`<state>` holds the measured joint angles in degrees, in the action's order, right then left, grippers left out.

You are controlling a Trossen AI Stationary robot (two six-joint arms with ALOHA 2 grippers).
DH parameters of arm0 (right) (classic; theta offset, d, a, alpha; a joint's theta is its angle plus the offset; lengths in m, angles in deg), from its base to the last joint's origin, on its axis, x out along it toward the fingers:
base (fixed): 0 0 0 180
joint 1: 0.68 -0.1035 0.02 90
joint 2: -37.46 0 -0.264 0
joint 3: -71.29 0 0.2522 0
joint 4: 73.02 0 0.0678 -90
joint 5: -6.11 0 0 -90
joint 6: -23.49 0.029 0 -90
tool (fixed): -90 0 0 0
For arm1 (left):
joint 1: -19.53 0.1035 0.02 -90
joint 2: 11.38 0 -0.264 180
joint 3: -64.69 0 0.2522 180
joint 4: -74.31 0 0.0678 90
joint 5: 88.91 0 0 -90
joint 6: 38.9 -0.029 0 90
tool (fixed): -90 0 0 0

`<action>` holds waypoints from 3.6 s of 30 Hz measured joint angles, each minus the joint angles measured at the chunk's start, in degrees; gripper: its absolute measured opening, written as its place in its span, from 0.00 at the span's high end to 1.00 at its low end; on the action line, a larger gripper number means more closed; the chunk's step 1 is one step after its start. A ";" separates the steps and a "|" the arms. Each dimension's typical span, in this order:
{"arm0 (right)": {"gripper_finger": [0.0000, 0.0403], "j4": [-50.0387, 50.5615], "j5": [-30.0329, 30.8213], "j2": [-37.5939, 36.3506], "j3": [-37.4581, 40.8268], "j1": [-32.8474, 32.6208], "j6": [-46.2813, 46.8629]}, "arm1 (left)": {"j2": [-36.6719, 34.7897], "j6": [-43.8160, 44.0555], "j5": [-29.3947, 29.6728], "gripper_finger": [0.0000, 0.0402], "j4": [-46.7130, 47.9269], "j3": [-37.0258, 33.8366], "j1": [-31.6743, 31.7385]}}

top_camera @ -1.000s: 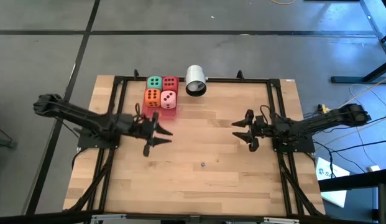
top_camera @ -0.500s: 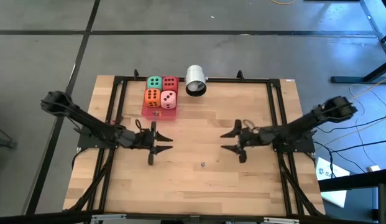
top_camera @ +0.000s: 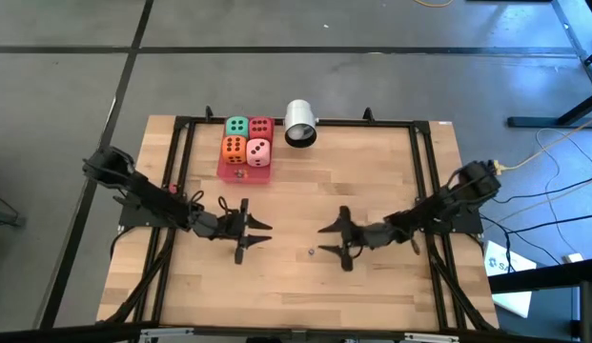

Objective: Pick & Place Dice
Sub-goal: Put the small blue dice into the red bin

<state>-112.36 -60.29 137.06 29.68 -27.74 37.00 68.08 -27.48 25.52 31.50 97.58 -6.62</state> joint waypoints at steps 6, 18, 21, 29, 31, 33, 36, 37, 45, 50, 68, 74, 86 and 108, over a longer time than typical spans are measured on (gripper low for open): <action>0.45 8.19 0.43 6.46 -7.10 -2.37 0.85 | 2.48 2.16 0.01 0.71 -1.94 0.00 -1.57; 0.49 8.58 4.47 14.70 -11.03 -3.77 4.04 | 2.98 2.47 0.07 0.71 -2.00 0.00 -2.38; 0.50 8.67 4.47 16.44 -11.62 -3.77 4.07 | 2.98 2.74 0.09 0.70 -2.00 0.00 -2.38; 0.53 10.59 4.52 16.51 -11.75 -3.75 5.18 | 2.98 2.92 0.13 0.71 -1.99 0.00 -2.38; 0.53 11.15 4.51 16.43 -11.81 -3.71 5.62 | 2.98 2.91 0.15 0.70 -2.00 0.00 -2.38; 0.54 11.14 4.50 16.43 -11.81 -3.71 5.77 | 2.98 2.91 0.15 0.70 -1.98 0.00 -2.38; 0.56 11.22 4.72 16.43 -11.81 -3.71 5.77 | 2.98 2.91 0.20 0.71 -1.98 0.00 -2.38; 0.57 11.29 5.01 16.43 -11.81 -3.73 5.82 | 2.98 2.91 0.20 0.71 -1.98 0.00 -2.38; 0.69 11.53 5.61 16.41 -11.74 -3.21 6.93 | 2.96 2.91 0.22 0.71 -1.98 0.00 -2.38; 0.79 11.57 5.78 16.41 -11.72 -3.16 7.06 | 2.96 2.95 0.20 0.71 -1.96 0.00 -2.38; 0.87 10.46 5.51 13.52 -11.77 -3.12 2.20 | 2.96 4.79 0.97 0.71 -1.94 0.00 -2.36; 0.87 14.10 7.80 6.03 -11.89 -3.12 -4.24 | 2.93 11.27 7.79 0.70 -1.54 0.00 -1.99; 0.87 27.64 14.99 -9.09 -11.89 -0.96 -19.36 | 2.93 23.99 -0.56 0.67 -1.93 -0.02 9.22; 0.87 26.23 7.43 -13.83 -12.21 11.94 -42.37 | 2.93 32.50 -28.91 0.53 -4.94 7.75 29.40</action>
<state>-86.12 -52.86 123.22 17.47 -15.79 -5.37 71.01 5.02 -3.39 26.57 105.33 22.78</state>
